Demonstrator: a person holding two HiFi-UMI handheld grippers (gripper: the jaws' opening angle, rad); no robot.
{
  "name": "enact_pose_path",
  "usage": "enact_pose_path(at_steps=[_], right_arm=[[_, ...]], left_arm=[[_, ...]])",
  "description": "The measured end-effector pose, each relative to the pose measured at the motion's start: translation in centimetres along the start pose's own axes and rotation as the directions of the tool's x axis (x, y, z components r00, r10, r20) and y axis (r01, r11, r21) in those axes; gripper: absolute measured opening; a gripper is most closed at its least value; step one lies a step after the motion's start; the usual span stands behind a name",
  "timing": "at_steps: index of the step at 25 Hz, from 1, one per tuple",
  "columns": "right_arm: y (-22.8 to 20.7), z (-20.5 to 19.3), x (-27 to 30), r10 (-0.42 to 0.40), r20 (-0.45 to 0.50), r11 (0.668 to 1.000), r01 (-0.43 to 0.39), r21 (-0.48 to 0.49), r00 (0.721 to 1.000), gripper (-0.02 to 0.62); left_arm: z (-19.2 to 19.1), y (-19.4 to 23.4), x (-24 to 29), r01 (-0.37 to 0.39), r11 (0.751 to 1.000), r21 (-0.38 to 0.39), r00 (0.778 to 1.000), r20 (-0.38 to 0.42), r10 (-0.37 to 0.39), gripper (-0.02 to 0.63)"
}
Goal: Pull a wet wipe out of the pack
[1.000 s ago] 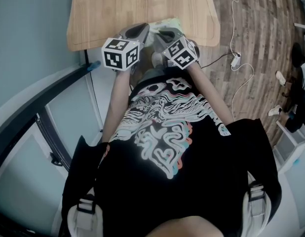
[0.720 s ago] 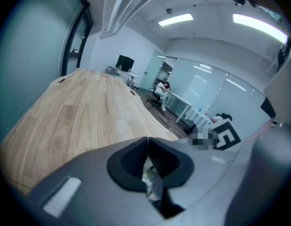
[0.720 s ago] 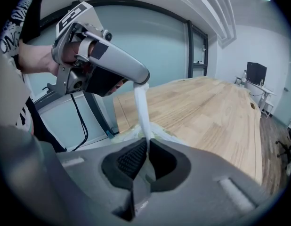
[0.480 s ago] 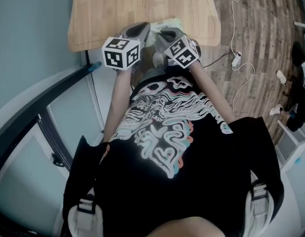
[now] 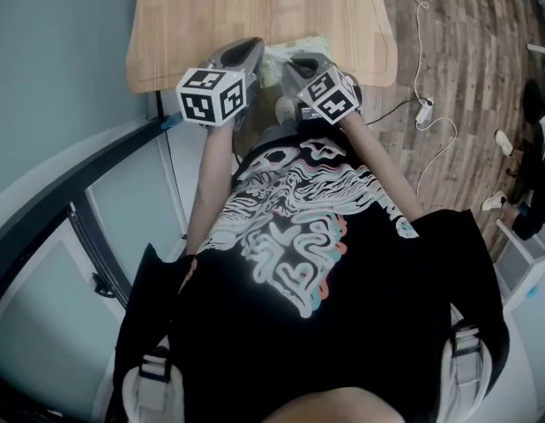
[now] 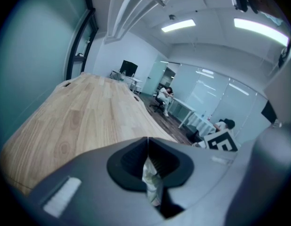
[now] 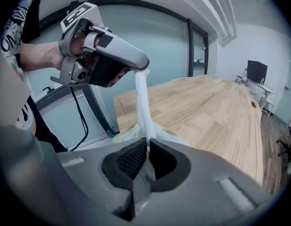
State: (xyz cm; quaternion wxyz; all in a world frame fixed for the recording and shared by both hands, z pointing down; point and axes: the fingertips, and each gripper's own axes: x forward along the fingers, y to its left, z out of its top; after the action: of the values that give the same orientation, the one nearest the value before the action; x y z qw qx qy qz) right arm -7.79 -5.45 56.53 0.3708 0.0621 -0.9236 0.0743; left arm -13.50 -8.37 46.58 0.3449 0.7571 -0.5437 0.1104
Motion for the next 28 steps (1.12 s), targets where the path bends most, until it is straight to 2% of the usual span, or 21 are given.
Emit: enact_pose_path(at_steps=[8, 18, 25, 28], right_arm=[[0.0, 0.3, -0.2, -0.001, -0.017, 0.999, 0.001, -0.032, 1.000, 0.017], [-0.5, 0.9, -1.0, -0.017, 0.008, 0.999, 0.018, -0.030, 1.000, 0.017], [-1.5, 0.7, -1.6, -0.038, 0.022, 0.999, 0.038, -0.008, 0.999, 0.017], [-1.7, 1.0, -1.7, -0.042, 0.028, 0.999, 0.042, -0.002, 0.999, 0.017]], left_arm=[[0.8, 1.9, -1.3, -0.046, 0.999, -0.010, 0.998, 0.038, 0.047, -0.003], [0.3, 5.9, -3.3, -0.156, 0.986, -0.057, 0.986, 0.041, 0.159, -0.003], [-1.7, 8.9, -3.7, -0.238, 0.970, -0.041, 0.971, -0.045, 0.237, -0.003], [-2.8, 9.5, -3.2, -0.236, 0.971, -0.048, 0.969, -0.085, 0.231, -0.003]])
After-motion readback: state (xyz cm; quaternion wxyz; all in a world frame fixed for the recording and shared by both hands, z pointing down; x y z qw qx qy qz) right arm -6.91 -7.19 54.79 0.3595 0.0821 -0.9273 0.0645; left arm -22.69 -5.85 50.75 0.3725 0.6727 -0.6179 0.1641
